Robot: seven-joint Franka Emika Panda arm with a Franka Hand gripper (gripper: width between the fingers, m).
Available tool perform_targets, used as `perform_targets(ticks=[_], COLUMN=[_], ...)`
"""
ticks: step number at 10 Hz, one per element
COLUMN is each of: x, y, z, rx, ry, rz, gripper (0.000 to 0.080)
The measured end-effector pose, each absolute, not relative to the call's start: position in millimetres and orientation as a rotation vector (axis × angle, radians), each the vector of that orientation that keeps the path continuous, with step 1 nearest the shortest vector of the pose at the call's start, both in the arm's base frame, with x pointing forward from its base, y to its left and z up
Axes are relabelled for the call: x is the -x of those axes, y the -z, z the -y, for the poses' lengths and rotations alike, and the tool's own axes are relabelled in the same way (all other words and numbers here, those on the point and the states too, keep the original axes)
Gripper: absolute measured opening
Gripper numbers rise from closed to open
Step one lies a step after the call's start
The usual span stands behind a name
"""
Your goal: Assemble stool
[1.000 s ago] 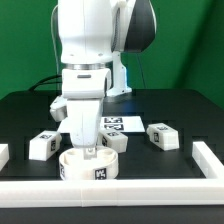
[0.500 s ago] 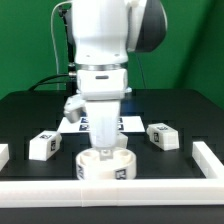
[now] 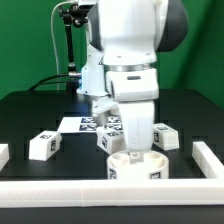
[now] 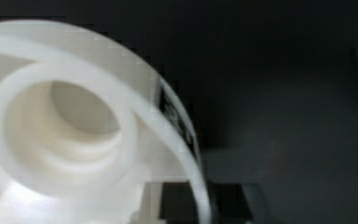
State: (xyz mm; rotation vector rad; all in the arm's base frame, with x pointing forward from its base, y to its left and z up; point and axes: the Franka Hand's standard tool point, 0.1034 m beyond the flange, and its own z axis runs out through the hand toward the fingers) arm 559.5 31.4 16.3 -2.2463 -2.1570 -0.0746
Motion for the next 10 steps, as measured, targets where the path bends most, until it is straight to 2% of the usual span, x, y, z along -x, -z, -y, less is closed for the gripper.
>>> perform_targets(ticks=[6, 10], x=[-574, -576], y=[-17.0, -16.7], z=[-75, -92], rx=[2.345, 2.396], ry=[0.111, 0.092], rz=[2.047, 1.972], gripper=[0.0028, 0.0028])
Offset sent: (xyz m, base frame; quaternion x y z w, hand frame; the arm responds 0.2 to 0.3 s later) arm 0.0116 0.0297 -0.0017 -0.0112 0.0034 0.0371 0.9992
